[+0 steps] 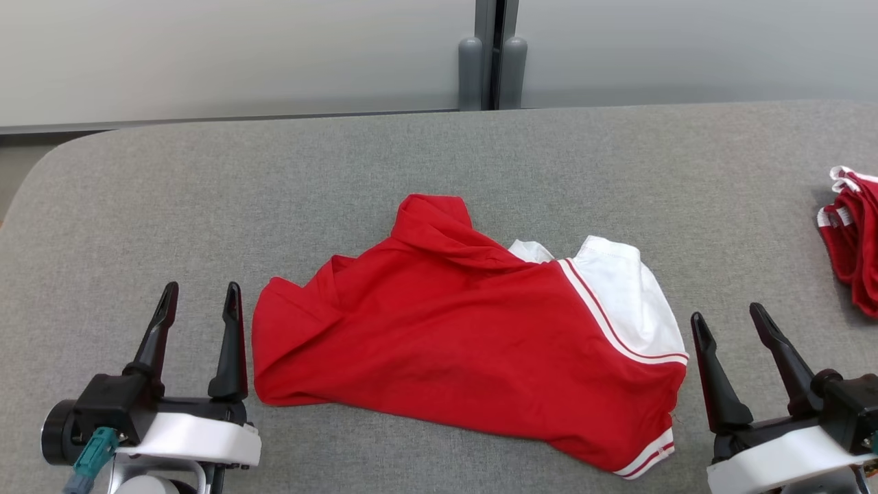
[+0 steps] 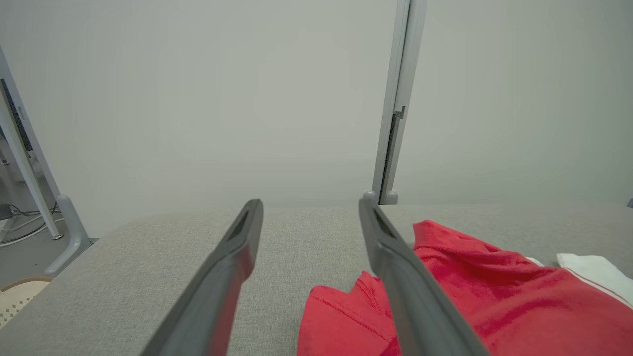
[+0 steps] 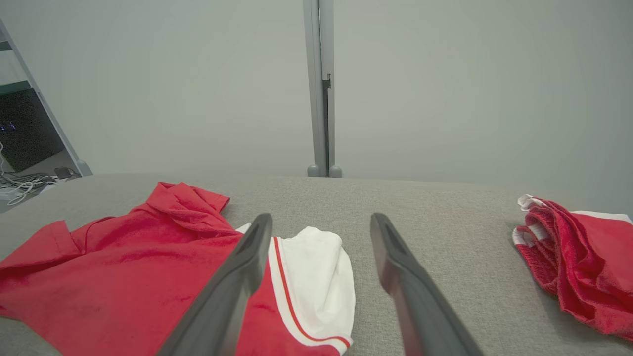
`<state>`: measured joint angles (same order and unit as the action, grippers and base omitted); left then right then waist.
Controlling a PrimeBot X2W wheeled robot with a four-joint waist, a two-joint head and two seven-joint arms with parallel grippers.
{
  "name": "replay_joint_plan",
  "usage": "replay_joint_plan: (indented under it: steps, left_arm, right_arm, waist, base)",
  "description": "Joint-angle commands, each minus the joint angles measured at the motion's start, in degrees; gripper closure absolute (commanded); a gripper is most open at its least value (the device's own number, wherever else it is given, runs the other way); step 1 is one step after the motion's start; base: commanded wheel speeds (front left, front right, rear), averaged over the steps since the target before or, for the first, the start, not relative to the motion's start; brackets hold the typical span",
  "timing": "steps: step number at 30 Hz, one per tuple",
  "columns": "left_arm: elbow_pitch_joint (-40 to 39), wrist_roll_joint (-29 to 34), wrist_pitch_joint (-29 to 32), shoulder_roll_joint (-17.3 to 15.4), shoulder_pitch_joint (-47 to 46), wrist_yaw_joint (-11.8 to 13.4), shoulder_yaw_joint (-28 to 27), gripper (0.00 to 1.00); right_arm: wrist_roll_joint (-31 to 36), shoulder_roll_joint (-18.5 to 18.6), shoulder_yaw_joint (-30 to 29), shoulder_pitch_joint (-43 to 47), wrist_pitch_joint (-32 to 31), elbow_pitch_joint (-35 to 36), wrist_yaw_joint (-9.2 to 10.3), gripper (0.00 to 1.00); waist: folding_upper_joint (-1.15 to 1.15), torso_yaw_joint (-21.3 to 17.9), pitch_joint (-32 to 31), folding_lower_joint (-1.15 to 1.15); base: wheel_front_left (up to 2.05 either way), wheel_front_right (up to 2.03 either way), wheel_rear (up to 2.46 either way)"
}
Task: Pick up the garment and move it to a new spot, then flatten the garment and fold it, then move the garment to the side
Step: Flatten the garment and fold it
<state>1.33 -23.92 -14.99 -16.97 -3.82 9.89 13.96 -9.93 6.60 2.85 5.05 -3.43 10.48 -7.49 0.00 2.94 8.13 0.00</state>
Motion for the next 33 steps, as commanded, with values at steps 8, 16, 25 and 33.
replay_joint_plan:
  steps: [8, 16, 25, 33]
  left_arm:
    - [1.09, 0.14, -0.03, 0.02, 1.59, -0.09, 0.94, 0.00]
    - [1.15, 0.15, 0.37, -0.18, 0.73, 0.13, 1.40, 0.00]
    - [2.12, -0.29, 0.13, 1.06, -0.93, -0.31, 2.15, 0.00]
    - [2.91, -0.07, -0.07, 1.63, -2.17, -0.86, 2.18, 0.00]
  right_arm:
    - [0.05, -0.03, 0.26, 1.81, -0.79, 0.89, 0.00, 0.00]
    - [0.28, 0.23, 0.19, 1.01, -1.01, 1.37, 0.00, 0.00]
    - [-3.47, -1.10, 4.47, 8.45, -1.56, -9.17, 0.00, 0.00]
    - [-5.55, -2.24, 6.38, 5.71, -0.42, -16.08, 0.00, 0.00]
  waist:
    - [0.00, 0.31, -1.57, 0.00]
    - [0.00, 0.54, -1.26, 0.00]
    - [0.00, 1.09, 1.51, 0.00]
    - [0.00, 0.69, 3.33, 0.00]
  base:
    - [0.00, 0.00, 0.00]
    - [0.00, 0.00, 0.00]
    - [0.00, 0.00, 0.00]
    - [0.00, 0.00, 0.00]
